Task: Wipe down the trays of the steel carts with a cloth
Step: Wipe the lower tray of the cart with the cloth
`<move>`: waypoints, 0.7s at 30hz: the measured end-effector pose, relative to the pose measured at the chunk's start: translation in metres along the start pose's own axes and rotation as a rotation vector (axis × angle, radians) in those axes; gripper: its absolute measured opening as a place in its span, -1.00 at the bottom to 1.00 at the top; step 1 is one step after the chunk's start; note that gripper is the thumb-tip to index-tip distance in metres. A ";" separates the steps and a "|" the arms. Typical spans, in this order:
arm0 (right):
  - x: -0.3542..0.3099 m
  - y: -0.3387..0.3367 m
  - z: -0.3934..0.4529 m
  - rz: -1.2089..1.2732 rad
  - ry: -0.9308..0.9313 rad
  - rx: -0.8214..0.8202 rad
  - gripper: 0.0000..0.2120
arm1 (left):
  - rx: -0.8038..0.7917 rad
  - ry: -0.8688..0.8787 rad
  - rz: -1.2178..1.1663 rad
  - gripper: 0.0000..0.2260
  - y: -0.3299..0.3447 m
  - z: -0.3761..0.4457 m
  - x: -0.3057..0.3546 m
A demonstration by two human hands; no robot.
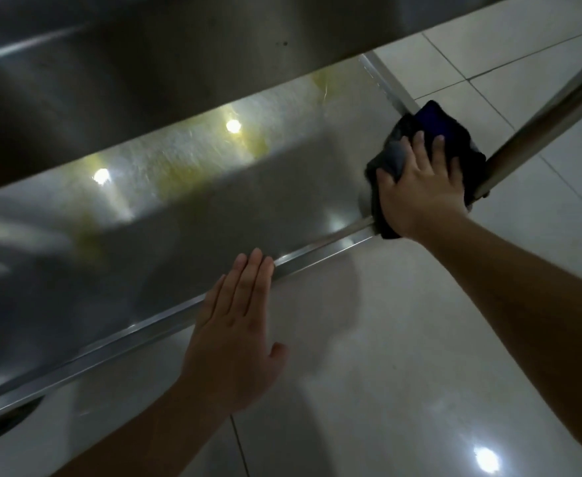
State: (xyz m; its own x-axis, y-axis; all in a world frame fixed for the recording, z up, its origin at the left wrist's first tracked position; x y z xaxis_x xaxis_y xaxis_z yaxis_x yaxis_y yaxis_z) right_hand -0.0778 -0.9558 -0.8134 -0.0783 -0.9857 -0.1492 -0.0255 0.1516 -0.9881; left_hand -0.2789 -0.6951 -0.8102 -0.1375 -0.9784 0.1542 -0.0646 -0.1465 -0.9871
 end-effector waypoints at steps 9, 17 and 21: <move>-0.070 -0.017 0.053 0.138 -0.189 -0.034 -0.35 | -0.007 0.026 -0.020 0.01 0.002 -0.001 -0.004; -0.070 -0.020 0.011 0.090 -0.782 -0.142 -0.38 | 0.003 0.023 -0.038 0.03 0.006 -0.005 -0.006; -0.030 -0.025 0.049 0.072 -0.220 -0.004 -0.39 | 0.006 0.018 -0.047 0.03 0.006 -0.005 -0.006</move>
State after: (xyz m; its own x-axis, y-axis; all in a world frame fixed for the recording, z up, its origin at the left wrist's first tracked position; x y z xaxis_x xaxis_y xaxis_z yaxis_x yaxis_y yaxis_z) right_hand -0.0263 -0.9338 -0.7859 0.1387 -0.9646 -0.2241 -0.0312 0.2219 -0.9746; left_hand -0.2830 -0.6890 -0.8171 -0.1526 -0.9675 0.2015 -0.0651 -0.1936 -0.9789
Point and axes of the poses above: each hand's wrist, its own z-axis towards the middle knuckle, its own y-axis out of the palm, x = y × z, the point moved 1 cm from there along z, towards the middle knuckle, and after that the axes turned 7 degrees about x, right-handed, at the moved point
